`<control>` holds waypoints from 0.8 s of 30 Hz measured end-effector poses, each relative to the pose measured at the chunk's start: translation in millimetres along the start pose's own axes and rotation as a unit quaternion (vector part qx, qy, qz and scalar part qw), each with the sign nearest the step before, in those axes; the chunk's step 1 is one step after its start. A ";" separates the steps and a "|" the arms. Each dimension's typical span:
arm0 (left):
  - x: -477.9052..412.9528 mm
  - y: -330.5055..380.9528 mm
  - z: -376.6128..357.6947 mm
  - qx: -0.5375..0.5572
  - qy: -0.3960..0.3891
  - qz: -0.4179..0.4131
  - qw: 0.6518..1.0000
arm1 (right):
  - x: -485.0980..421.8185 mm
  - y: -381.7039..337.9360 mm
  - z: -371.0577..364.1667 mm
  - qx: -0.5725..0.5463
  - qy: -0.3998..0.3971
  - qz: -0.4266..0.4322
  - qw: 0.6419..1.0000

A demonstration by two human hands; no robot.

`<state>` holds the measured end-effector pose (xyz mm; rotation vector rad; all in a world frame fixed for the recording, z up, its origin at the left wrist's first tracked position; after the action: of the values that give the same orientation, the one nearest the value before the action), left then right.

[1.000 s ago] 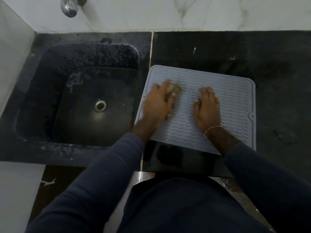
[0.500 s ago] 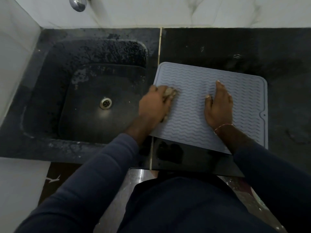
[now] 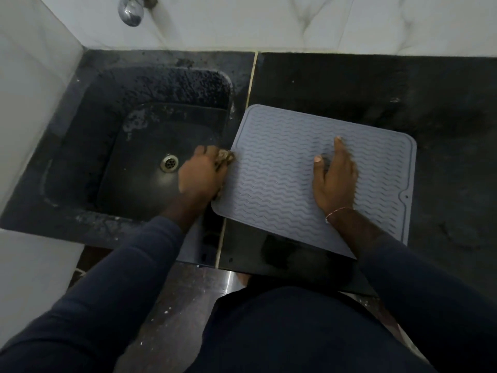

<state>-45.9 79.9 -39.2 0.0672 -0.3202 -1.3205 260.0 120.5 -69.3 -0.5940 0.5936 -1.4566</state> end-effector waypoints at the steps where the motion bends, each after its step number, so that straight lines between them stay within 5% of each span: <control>1: 4.8 20.6 0.9 0.015 0.010 -0.018 1.000 | -0.6 -0.7 0.3 0.003 -0.001 0.003 1.000; 7: 57.9 151.4 -60.4 0.052 -0.079 -0.185 0.978 | 1.5 -0.6 -1.1 0.015 -0.039 0.017 0.999; 15: 19.0 -6.7 -11.9 -0.031 -0.010 0.045 0.998 | 1.1 -2.6 -8.6 0.034 -0.062 0.033 0.997; 20: 25.5 129.6 -35.8 0.091 -0.029 -0.107 0.990 | 1.1 -8.2 -11.6 0.007 -0.078 0.063 0.995; 24: 25.8 180.2 -57.6 0.092 -0.063 -0.123 0.986 | 0.9 1.5 -6.3 -0.068 -0.067 0.019 0.995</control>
<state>144.5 93.1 -48.0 0.1846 -0.5556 -1.5396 256.7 119.6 -74.9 -0.7765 0.5981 -1.3364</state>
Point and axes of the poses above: each hand's wrist, its own x-axis away from the middle knuckle, its own z-axis out of the back of the hand, y = z × x, the point moved 9 cm from there along -x, towards the middle knuckle, and after that the axes turned 11 degrees about -y, right-handed, at the moved point
